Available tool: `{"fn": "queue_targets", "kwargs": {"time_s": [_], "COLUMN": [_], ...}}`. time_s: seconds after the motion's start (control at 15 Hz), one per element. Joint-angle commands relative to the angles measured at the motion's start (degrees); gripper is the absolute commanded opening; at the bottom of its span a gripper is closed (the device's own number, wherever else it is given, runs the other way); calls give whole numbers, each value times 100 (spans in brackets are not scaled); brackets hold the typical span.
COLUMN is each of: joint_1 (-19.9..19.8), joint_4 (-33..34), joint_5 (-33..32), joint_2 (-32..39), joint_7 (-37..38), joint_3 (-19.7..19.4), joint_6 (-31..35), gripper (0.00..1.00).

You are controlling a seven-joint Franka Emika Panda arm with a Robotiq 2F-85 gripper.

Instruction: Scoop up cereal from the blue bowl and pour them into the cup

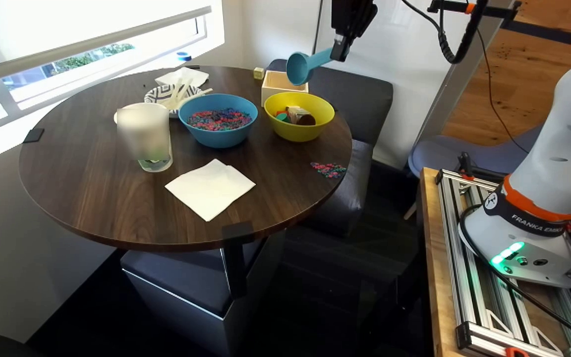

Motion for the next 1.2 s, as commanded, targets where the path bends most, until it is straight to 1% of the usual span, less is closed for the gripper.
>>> {"fn": "queue_targets", "kwargs": {"time_s": [0.0, 0.13, 0.27, 0.33, 0.4, 0.47, 0.6, 0.67, 0.73, 0.87, 0.93, 1.13], "joint_1": [84, 54, -6, -70, -126, -147, -160, -159, -174, -162, -129, -85], "joint_4": [1444, 2053, 2499, 2665, 2154, 2279, 2293, 2289, 2357, 2731, 3088, 3989], "joint_5": [419, 559, 725, 715, 555, 559, 557, 557, 464, 299, 139, -306], "joint_2": [1078, 1588, 2028, 2210, 1684, 1852, 1896, 1860, 1958, 2314, 2647, 3318], "joint_7": [-788, -1154, -1558, -1584, -1337, -1369, -1367, -1367, -1320, -1375, -1359, -1423], "joint_3": [-321, -384, -431, -422, -269, -268, -261, -257, -246, -212, -169, -26], "joint_6": [-1278, -1869, -2382, -2719, -2186, -2264, -2253, -2253, -2174, -2451, -2798, -3309], "gripper": [2, 2, 2, 2, 2, 8, 8, 2, 2, 2, 2, 2]}}
